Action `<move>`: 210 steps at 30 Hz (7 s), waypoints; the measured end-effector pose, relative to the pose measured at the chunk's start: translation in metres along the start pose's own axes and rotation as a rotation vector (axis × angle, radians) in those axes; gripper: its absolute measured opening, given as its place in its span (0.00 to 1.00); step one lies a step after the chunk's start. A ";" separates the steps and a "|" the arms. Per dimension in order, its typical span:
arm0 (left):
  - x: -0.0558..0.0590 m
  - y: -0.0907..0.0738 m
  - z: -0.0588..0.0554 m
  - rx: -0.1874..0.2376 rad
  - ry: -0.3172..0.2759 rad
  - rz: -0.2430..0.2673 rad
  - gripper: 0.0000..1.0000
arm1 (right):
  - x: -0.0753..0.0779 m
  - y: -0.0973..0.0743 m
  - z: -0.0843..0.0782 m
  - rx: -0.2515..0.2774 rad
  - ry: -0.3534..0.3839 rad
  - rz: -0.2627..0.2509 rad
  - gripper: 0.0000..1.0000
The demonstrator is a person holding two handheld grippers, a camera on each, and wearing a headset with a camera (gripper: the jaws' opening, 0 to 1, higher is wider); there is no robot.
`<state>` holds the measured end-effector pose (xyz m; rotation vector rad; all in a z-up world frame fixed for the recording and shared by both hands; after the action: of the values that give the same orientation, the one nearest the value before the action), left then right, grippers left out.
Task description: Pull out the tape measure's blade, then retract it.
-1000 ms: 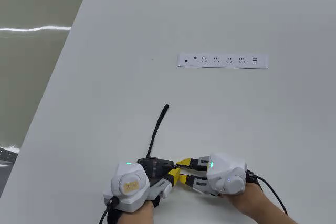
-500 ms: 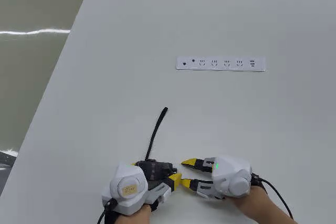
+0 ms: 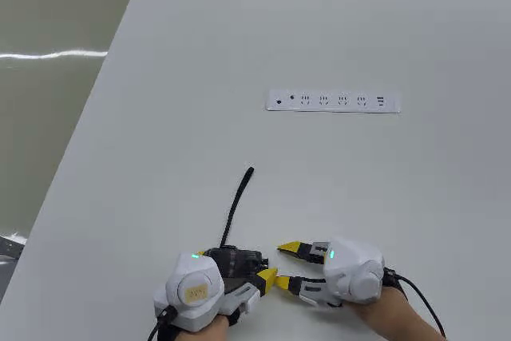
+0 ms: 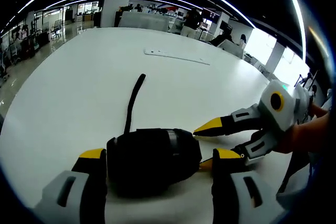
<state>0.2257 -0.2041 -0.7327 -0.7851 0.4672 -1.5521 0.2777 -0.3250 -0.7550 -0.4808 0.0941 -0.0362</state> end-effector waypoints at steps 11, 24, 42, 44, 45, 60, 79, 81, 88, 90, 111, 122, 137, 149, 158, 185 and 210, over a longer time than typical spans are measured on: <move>0.003 -0.004 0.001 0.011 0.041 -0.022 0.82 | -0.004 -0.013 0.000 0.006 0.010 -0.026 0.31; 0.005 -0.013 0.006 0.046 0.087 -0.039 0.84 | -0.009 -0.027 -0.004 0.013 0.058 -0.076 0.34; 0.002 -0.026 0.005 0.049 0.144 -0.076 0.83 | -0.017 -0.051 0.006 0.035 0.086 -0.150 0.37; 0.003 -0.027 0.006 0.050 0.146 -0.085 0.83 | -0.019 -0.054 0.005 0.037 0.092 -0.157 0.37; 0.003 -0.028 0.006 0.051 0.150 -0.087 0.83 | -0.019 -0.055 0.004 0.036 0.092 -0.160 0.38; -0.008 -0.040 0.001 0.045 0.168 -0.123 0.83 | -0.031 -0.078 0.001 0.041 0.113 -0.203 0.41; -0.010 -0.060 -0.002 0.053 0.218 -0.211 0.82 | -0.051 -0.100 0.001 0.042 0.156 -0.263 0.46; -0.011 -0.063 -0.004 0.052 0.227 -0.215 0.82 | -0.053 -0.102 0.001 0.037 0.154 -0.272 0.47; -0.017 -0.073 -0.009 0.058 0.225 -0.227 0.82 | -0.059 -0.111 -0.002 0.028 0.168 -0.290 0.49; -0.018 -0.075 -0.012 0.055 0.228 -0.231 0.82 | -0.061 -0.112 -0.004 0.030 0.169 -0.292 0.50; -0.032 -0.095 -0.025 0.053 0.262 -0.268 0.82 | -0.080 -0.128 -0.004 0.036 0.183 -0.330 0.54; -0.036 -0.105 -0.033 0.060 0.254 -0.274 0.83 | -0.089 -0.136 -0.005 0.035 0.191 -0.346 0.56; -0.049 -0.117 -0.044 0.069 0.232 -0.256 0.85 | -0.102 -0.146 -0.011 0.034 0.225 -0.375 0.62; -0.058 -0.126 -0.051 0.066 0.218 -0.249 0.87 | -0.111 -0.151 -0.013 0.037 0.232 -0.392 0.66; -0.061 -0.132 -0.056 0.070 0.204 -0.253 0.87 | -0.118 -0.153 -0.011 0.049 0.235 -0.404 0.70; -0.062 -0.146 -0.068 0.056 0.191 -0.249 0.92 | -0.128 -0.167 -0.017 0.061 0.261 -0.429 0.79; -0.061 -0.148 -0.068 0.061 0.188 -0.251 0.94 | -0.132 -0.169 -0.019 0.065 0.271 -0.432 0.80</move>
<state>0.0728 -0.1332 -0.6887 -0.6726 0.4692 -1.8757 0.1424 -0.4763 -0.6826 -0.4222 0.2524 -0.5268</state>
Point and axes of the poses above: the centre of the closed fingertips' face, and the gripper's own axes: y roughly forward along the fingers, x roughly to its right, z roughly out of its top, the point moved 6 cm from there along -y, roughly backward along the fingers, and after that the axes turned 2 degrees about -x, right-handed, at the moved point
